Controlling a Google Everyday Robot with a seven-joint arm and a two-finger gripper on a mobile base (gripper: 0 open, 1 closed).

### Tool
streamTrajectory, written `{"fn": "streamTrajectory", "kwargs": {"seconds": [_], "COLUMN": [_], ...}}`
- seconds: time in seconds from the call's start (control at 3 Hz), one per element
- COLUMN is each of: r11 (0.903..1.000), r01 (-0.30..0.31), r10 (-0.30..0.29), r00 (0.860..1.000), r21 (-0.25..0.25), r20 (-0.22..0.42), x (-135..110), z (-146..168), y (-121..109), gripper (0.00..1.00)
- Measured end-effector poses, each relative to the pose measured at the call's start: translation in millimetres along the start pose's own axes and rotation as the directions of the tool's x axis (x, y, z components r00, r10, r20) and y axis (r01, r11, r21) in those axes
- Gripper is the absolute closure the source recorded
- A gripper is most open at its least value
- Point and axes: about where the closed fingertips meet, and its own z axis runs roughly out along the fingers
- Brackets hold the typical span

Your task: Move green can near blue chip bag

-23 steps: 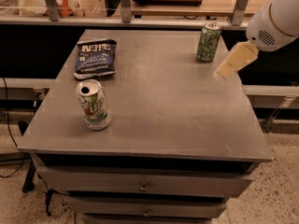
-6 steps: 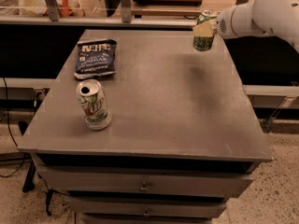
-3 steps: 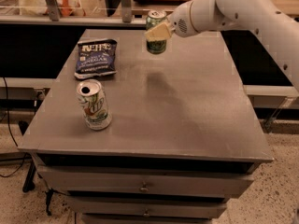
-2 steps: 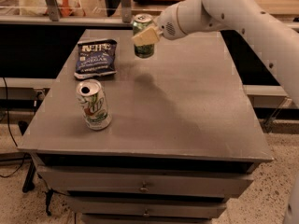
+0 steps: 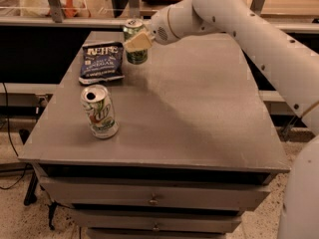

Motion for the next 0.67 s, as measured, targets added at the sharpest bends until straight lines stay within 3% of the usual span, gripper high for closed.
{"fn": "streamTrajectory", "kwargs": {"seconds": [0.33,0.67], "r11": [1.0,1.0], "r01": [0.002,0.002], "r10": [-0.002,-0.002], "r00": [1.0,1.0], "r21": [-0.008,-0.009], "r20": [0.004,-0.001], "x": [-4.0,-3.7], "z": [13.4,22.2], "y": [0.8,1.3], "gripper": [1.0,0.82]}}
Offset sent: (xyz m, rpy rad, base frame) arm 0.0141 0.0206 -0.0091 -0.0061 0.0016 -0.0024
